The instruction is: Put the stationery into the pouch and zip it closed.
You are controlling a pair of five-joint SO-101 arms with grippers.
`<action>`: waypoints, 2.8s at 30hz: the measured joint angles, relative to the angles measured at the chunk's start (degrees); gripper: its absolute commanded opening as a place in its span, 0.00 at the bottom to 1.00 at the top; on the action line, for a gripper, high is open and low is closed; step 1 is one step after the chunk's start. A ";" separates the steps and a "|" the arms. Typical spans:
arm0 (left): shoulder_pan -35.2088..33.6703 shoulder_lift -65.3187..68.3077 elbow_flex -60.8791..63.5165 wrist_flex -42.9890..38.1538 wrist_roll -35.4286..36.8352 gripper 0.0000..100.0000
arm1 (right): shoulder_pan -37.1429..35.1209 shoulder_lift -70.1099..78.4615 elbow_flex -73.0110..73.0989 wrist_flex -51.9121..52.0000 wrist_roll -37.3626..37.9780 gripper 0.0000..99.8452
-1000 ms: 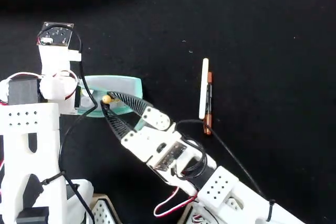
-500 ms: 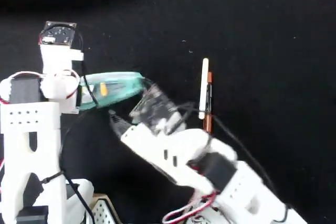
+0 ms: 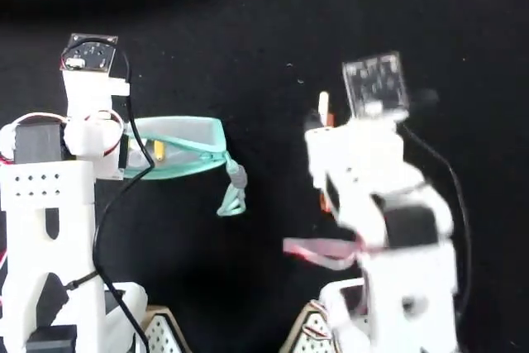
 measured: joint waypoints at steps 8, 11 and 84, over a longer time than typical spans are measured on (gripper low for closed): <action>0.00 0.00 0.00 0.00 0.00 0.03 | 2.55 35.69 -9.76 -7.03 -0.09 0.18; 0.00 0.00 0.00 0.00 0.00 0.03 | 2.55 50.02 -20.40 -6.86 -0.09 0.18; 0.00 0.00 0.00 0.00 0.00 0.03 | -25.41 -17.93 -18.46 10.37 2.29 0.01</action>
